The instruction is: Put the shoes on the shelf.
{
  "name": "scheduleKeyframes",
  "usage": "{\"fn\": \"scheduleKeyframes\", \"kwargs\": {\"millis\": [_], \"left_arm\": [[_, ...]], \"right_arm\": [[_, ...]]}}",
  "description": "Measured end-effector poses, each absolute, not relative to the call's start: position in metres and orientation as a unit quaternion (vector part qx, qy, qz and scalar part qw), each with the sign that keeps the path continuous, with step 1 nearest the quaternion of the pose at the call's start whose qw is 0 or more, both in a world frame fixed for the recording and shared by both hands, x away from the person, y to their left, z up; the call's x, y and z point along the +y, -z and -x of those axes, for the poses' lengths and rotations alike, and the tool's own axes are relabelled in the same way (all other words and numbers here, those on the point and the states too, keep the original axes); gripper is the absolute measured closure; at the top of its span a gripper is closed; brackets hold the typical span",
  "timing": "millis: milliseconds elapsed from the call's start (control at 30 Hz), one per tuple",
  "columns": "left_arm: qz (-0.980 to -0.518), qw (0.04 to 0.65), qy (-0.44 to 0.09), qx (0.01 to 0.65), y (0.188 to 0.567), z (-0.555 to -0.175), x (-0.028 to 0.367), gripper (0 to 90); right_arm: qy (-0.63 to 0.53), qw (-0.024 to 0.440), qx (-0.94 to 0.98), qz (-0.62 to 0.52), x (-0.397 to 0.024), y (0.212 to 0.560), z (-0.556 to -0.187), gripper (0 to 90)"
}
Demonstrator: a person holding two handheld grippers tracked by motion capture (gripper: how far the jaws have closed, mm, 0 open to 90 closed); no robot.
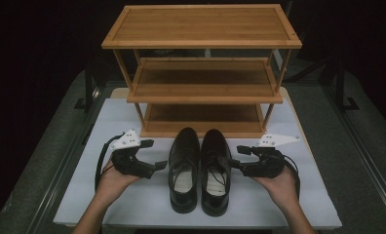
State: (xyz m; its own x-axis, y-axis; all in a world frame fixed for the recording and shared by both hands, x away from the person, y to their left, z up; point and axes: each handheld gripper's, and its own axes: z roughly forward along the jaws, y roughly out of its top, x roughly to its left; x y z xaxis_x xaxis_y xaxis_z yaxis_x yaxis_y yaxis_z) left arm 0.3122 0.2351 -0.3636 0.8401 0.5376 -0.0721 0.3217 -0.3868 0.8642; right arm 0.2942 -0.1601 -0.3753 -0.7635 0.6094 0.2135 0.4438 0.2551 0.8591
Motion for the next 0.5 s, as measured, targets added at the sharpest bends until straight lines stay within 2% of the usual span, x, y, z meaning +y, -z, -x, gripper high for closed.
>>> {"fn": "scheduleKeyframes", "kwargs": {"millis": [300, 500], "left_arm": [[-0.825, 0.495, -0.112, 0.25, 0.36, -0.324, 0.211, 14.7], [-0.833, 0.482, -0.109, 0.249, 0.371, -0.329, 0.2, 14.8]], "right_arm": [[-0.515, 0.078, 0.788, -0.329, -0.153, 0.373, -0.294, 36.5], [-0.513, 0.079, 0.791, -0.324, -0.148, 0.374, -0.295, 36.2]]}}
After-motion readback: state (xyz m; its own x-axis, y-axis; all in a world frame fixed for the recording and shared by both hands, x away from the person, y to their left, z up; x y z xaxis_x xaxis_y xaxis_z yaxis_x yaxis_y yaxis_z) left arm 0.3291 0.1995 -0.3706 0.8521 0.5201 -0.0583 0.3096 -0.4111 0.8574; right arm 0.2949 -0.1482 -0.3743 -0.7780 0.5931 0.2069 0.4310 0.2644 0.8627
